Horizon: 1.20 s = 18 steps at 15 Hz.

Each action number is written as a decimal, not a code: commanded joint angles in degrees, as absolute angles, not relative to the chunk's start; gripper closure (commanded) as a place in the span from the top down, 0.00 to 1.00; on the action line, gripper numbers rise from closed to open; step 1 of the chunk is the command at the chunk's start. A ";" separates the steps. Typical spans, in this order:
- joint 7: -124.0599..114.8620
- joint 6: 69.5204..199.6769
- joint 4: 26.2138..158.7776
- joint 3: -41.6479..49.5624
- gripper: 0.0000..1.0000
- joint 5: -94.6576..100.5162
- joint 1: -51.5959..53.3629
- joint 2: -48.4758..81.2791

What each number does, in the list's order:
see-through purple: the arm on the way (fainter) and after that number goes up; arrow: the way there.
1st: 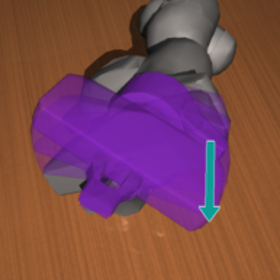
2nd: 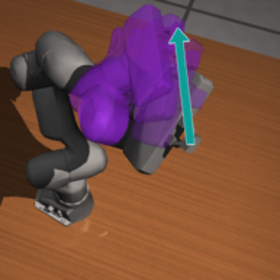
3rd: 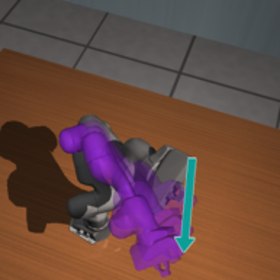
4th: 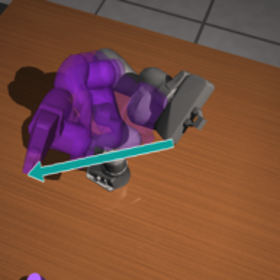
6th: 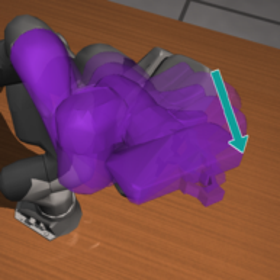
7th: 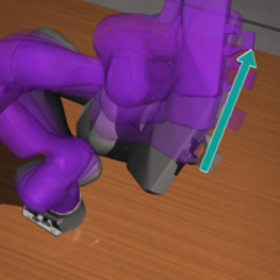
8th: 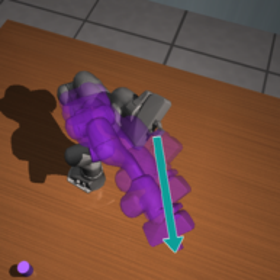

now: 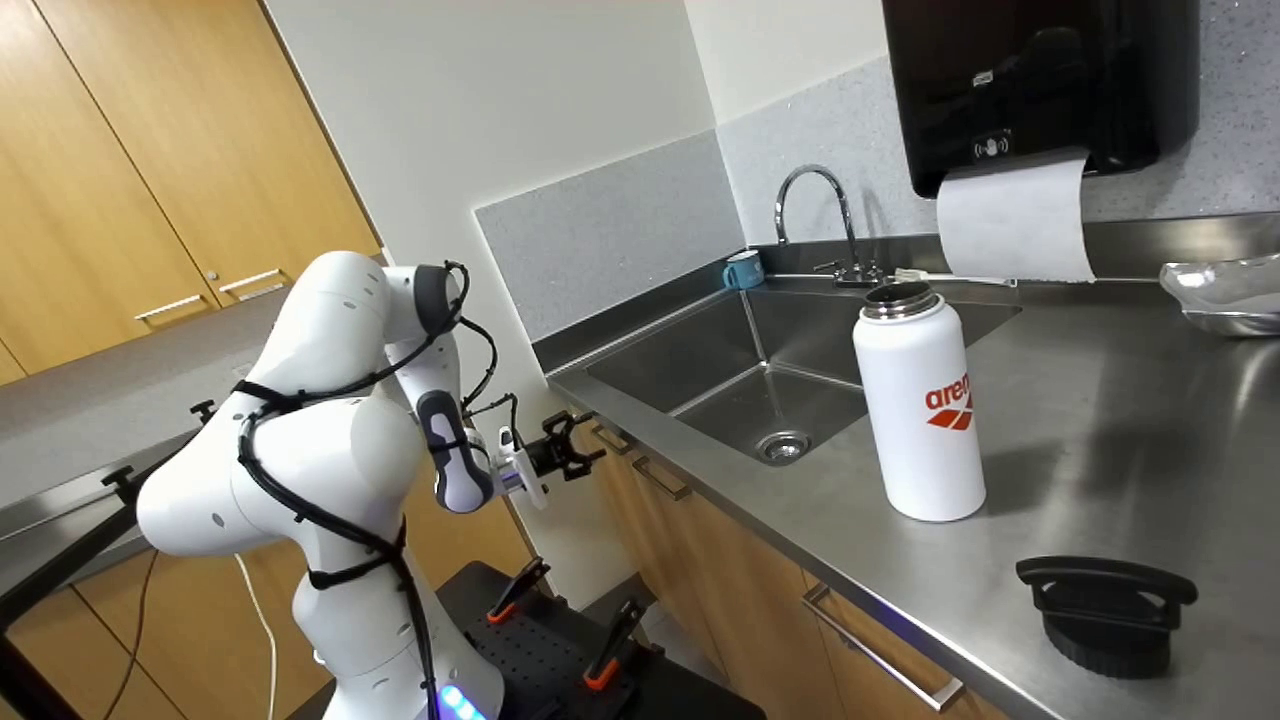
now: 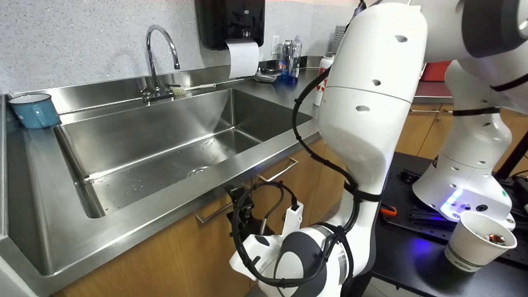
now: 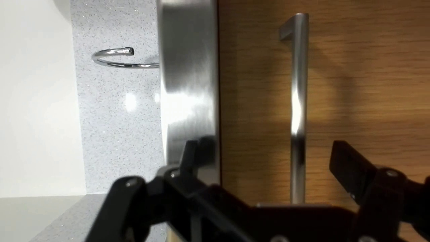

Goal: Open the door of the cabinet on the left

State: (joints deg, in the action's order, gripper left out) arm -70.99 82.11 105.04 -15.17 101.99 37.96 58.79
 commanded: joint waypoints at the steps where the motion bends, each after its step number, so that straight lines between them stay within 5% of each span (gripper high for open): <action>1: -70.40 79.75 102.12 -15.90 1.00 102.88 37.55 61.75; 5: -70.87 79.72 100.25 -15.84 1.00 103.16 37.70 63.47; 6: -70.97 79.83 99.70 -15.80 0.93 103.35 37.73 63.79; 7: -71.07 79.88 99.12 -15.76 0.77 103.50 37.75 64.10; 13: -71.20 80.31 96.21 -15.55 0.61 104.23 37.57 65.31; 14: -71.26 80.42 95.79 -15.52 0.40 104.21 37.51 65.45; 18: -71.44 80.51 94.68 -15.47 0.14 104.11 37.56 65.77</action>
State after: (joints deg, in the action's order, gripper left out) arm -71.17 81.72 96.42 -15.18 103.22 37.92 64.68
